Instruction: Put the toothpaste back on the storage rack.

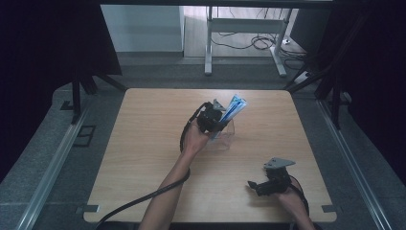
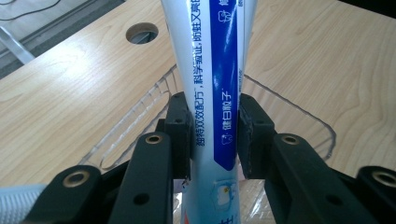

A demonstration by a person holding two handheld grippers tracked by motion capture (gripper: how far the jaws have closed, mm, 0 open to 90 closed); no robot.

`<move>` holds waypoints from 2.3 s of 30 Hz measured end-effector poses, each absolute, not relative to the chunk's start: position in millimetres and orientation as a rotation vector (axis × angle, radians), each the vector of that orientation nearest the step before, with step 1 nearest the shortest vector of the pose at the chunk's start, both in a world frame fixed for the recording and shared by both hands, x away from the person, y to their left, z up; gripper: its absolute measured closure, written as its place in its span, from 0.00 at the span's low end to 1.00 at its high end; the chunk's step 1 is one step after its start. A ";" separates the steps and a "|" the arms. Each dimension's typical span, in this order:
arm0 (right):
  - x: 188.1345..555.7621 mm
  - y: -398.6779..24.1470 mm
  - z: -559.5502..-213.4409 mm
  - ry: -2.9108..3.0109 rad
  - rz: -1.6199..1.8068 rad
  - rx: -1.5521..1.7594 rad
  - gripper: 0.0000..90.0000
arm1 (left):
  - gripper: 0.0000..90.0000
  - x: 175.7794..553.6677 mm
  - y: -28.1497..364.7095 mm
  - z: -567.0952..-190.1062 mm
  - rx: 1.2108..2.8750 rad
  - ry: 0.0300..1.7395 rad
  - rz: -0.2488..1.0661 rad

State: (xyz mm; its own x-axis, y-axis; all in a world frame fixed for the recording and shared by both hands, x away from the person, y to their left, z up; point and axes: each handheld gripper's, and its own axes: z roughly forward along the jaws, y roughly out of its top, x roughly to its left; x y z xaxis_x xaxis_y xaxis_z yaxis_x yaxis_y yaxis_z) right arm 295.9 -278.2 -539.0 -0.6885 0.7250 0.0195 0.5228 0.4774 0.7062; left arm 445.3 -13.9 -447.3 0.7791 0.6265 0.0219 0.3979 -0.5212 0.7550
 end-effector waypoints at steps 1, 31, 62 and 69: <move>296.0 -278.1 -539.1 2.446 1.022 1.062 0.00 | 0.77 444.7 -14.2 -447.4 2.189 0.756 0.375; 295.5 -275.3 -540.6 2.459 1.013 1.054 0.00 | 0.67 431.2 -5.6 -450.7 2.202 0.754 0.276; 295.3 -274.9 -540.0 2.449 1.021 1.050 0.00 | 0.16 417.8 3.9 -438.8 2.205 0.727 0.230; 294.9 -274.9 -538.8 2.441 1.025 1.047 0.00 | 0.15 409.7 10.3 -433.4 2.210 0.722 0.253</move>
State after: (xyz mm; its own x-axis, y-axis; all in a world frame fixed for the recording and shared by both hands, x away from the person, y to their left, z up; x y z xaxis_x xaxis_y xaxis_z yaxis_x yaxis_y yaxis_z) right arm 294.9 -274.9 -538.8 -0.6925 0.7214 0.0103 0.5125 0.4818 0.7108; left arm 409.7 10.3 -433.4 0.8187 0.5722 -0.0485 0.4163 -0.5332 0.7364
